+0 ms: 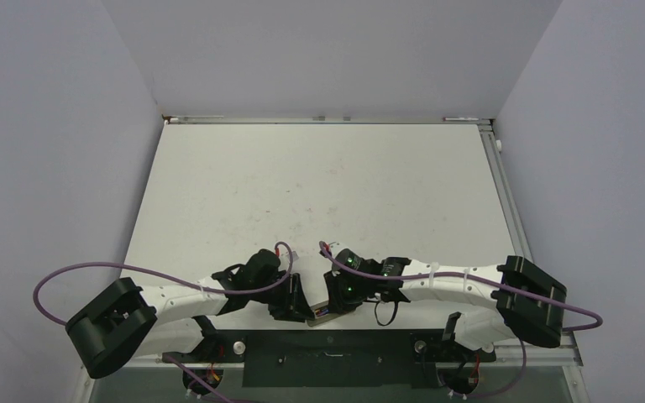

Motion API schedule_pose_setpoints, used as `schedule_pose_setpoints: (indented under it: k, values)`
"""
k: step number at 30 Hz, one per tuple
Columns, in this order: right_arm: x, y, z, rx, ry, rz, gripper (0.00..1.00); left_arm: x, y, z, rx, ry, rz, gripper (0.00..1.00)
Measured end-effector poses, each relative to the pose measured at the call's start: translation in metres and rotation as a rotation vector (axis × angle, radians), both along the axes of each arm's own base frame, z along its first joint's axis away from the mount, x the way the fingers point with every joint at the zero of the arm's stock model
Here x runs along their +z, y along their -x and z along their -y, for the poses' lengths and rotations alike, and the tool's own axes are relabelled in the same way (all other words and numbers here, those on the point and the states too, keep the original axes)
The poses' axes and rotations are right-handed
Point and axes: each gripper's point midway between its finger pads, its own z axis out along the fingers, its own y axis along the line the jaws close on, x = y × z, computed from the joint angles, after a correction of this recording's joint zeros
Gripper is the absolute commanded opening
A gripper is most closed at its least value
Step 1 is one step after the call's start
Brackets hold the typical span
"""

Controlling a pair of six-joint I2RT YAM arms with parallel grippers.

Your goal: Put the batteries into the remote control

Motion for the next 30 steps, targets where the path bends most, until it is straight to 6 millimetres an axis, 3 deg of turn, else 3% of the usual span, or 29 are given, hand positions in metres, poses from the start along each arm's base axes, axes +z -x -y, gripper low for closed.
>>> schedule_pose_setpoints:
  k: [22, 30]
  values:
    - [-0.0042, 0.0032, -0.0029, 0.039, 0.078, 0.026, 0.13, -0.0013, 0.0008, 0.0011, -0.015, -0.003, -0.005, 0.36]
    - [-0.0048, 0.0024, -0.0023, 0.042, 0.185, 0.039, 0.09, -0.0013, 0.002, 0.0016, -0.021, -0.002, -0.014, 0.36]
